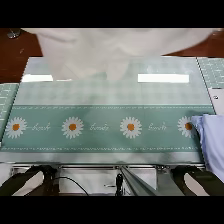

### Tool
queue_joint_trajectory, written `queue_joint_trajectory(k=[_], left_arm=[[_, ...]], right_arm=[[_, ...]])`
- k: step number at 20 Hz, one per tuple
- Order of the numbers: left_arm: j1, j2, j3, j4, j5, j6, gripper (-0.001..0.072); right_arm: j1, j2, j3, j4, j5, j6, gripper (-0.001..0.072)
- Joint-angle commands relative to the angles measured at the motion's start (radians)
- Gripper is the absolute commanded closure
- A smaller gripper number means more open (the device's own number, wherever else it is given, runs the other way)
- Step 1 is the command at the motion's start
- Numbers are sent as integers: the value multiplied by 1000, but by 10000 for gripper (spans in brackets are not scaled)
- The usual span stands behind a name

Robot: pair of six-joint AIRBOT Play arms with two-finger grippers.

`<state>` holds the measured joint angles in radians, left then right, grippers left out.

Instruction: Fold the shirts.

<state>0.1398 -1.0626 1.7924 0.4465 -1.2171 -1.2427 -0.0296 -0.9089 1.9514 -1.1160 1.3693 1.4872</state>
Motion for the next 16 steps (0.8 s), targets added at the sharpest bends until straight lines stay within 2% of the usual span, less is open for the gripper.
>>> queue_joint_trajectory(k=[1,5,8,11,13,16], left_arm=[[99,113,117,102,-95,-52,673],[166,304,117,331,-138,-57,673],[165,379,113,462,-138,-75,673],[165,352,19,398,-138,-79,673],[165,311,-106,323,-133,-73,673],[92,206,-280,286,-91,-39,673]], right_arm=[[-1,148,74,-164,127,37,687],[-1,259,74,-205,261,77,687],[-1,307,30,-188,338,126,687],[-1,341,-127,-107,372,141,687],[-1,369,-321,-89,375,146,687],[-1,402,-643,-97,293,151,687]])
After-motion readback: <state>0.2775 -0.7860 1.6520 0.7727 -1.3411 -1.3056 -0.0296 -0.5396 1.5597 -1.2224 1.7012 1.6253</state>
